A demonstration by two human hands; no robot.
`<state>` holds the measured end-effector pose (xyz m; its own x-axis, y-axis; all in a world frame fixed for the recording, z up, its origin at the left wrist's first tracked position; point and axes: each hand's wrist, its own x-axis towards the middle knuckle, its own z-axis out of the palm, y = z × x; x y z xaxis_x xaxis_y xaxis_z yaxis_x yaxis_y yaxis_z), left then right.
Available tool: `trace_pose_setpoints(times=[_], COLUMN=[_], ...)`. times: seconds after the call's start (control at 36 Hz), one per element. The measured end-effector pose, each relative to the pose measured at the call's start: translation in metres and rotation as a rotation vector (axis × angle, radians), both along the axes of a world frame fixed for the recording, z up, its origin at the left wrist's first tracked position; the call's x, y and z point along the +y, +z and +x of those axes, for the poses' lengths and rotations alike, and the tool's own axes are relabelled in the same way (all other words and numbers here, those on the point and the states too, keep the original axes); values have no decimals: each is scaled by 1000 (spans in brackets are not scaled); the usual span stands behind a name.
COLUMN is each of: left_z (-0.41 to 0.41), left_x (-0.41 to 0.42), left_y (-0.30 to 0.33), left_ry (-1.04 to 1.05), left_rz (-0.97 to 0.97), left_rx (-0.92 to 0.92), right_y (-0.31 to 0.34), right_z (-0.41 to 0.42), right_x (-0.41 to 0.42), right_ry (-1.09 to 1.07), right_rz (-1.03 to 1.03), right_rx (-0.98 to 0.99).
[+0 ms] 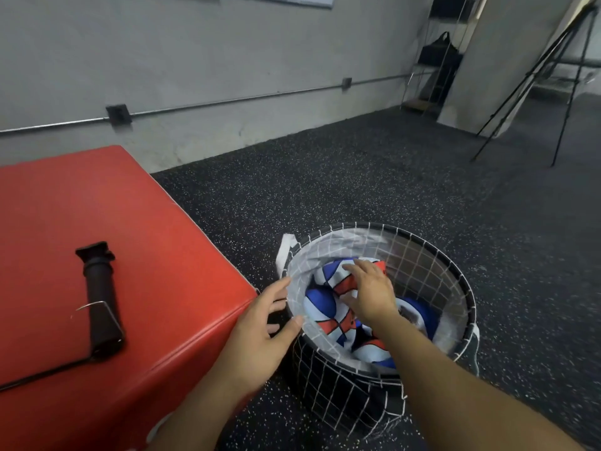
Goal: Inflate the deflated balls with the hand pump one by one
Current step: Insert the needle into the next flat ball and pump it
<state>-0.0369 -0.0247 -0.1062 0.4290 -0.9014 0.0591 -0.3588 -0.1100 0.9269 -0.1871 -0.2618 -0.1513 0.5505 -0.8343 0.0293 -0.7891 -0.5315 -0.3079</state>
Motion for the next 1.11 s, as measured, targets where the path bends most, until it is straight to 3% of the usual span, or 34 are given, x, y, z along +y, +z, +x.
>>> trace_pose_setpoints(times=[0.72,0.94,1.11], left_z=[6,8,10], left_x=[-38,-31,-22], left_y=[-21,-20,-15], left_ry=[-1,-8,3], left_rz=[56,48,19], left_rx=[15,23,46], right_y=[-39,-23,18], right_z=[5,-2,-14], right_x=[-37,-28,-31], right_ry=[-107,-120,-131], right_rz=[-48,-117,-115], right_rx=[53,45,-126])
